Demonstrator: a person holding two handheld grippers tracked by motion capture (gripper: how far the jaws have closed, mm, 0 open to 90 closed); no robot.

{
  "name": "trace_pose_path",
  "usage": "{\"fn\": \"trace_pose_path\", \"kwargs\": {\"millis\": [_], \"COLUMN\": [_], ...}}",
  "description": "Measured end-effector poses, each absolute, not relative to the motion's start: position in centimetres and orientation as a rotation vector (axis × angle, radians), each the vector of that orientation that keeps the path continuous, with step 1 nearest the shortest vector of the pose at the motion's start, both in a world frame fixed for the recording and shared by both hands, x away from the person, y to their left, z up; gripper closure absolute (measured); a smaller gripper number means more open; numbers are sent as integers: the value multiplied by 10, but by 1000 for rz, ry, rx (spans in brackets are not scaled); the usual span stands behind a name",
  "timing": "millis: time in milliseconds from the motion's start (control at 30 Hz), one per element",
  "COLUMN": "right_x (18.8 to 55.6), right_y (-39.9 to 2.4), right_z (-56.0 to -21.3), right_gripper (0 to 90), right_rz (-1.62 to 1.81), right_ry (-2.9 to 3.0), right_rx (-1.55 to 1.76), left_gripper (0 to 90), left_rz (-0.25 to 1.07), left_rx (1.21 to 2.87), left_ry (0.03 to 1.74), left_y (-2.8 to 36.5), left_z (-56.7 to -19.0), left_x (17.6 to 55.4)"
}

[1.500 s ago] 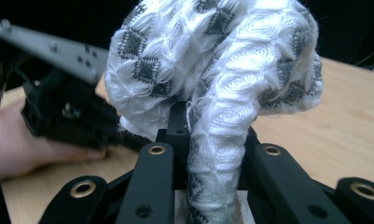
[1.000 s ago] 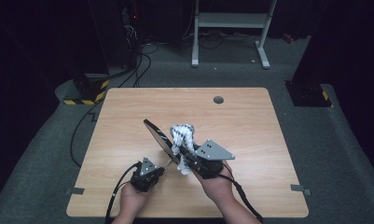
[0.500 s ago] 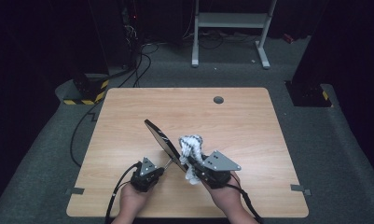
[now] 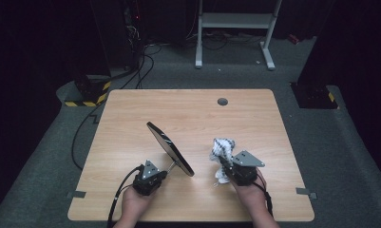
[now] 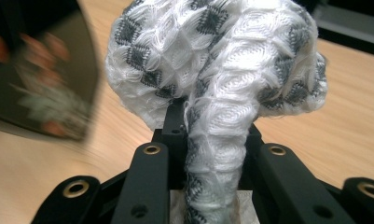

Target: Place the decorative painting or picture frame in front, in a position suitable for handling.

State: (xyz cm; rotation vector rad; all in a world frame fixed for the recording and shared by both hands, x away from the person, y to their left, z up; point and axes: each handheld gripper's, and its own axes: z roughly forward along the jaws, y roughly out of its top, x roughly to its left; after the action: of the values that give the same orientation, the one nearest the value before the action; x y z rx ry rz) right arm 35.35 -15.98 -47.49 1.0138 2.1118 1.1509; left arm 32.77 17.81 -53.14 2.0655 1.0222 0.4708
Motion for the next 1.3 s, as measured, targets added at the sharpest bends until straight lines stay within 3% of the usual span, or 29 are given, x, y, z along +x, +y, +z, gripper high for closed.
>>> {"fn": "trace_pose_path", "kwargs": {"millis": [567,767,1000,1300], "right_x": [379,384,389,385], "right_y": [-201,-197,-199,-205], "right_z": [-498,-511,-514,-494], "right_gripper": [707,633,464,407], "right_rz": [1007,939,930,1052], "right_ry": [2078,2137,2179,2134], "right_rx": [1191,1223,1267,1281], "left_gripper": [875,874,866,851], "left_rz": [461,461,464,461], "left_rx": [2063,2063,2066,2063], "left_ry": [1022,1022,1017,1017], "left_y": [178,178,178,178], "left_z": [-532,-532,-531,-532], "left_x": [327,327,327,327]}}
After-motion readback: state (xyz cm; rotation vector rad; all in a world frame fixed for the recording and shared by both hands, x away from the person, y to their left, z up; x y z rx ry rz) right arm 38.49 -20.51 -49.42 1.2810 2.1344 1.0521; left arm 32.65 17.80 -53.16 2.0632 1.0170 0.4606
